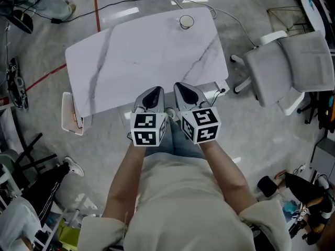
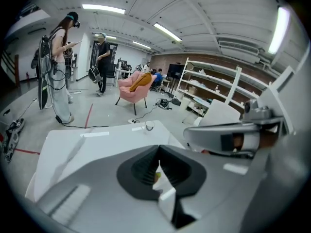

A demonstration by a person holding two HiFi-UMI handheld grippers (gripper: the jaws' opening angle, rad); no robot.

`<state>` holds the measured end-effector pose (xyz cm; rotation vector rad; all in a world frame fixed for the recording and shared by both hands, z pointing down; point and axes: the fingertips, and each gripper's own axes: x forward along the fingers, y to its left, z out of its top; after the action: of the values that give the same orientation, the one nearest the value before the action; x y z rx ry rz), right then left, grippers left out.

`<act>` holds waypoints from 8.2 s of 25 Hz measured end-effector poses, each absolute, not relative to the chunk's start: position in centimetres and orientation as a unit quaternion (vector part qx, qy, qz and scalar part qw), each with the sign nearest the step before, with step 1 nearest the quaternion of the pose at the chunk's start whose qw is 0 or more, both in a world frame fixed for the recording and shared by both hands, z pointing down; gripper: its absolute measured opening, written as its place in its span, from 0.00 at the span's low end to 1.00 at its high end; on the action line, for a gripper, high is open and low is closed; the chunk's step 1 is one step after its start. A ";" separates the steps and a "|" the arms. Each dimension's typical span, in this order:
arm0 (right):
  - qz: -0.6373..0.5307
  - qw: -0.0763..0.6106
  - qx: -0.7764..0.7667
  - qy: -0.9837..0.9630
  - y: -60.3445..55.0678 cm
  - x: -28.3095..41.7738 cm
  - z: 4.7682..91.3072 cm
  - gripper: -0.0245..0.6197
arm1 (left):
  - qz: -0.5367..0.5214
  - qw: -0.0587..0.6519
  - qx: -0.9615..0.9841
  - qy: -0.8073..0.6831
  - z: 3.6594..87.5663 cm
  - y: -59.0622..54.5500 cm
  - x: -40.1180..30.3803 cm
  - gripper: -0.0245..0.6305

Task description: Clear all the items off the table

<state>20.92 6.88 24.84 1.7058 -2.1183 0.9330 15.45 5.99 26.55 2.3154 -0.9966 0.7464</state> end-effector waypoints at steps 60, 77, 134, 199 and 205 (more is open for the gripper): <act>0.351 0.157 0.678 -0.626 -15.7 38.1 48.5 0.43 | 0.341 0.282 0.856 -0.265 47.6 -14.5 27.7 0.05; 0.343 0.178 0.670 -0.634 -20.3 39.8 55.3 0.59 | 0.351 0.295 0.848 -0.265 52.6 -16.8 28.2 0.05; 0.243 0.176 0.695 -0.653 -21.1 39.6 54.0 0.67 | 0.380 0.294 0.848 -0.225 54.5 -15.9 27.8 0.05; 0.252 0.095 0.803 -0.531 8.3 75.2 45.2 0.67 | 0.372 0.237 0.888 -0.135 49.3 7.8 64.2 0.05; 0.254 0.097 0.814 -0.514 11.3 80.9 46.2 0.67 | 0.376 0.236 0.888 -0.118 50.2 10.2 69.4 0.05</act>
<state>80.90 11.29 46.22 2.4086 -1.5223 0.7513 69.37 10.24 50.19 2.4359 -0.3225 1.0317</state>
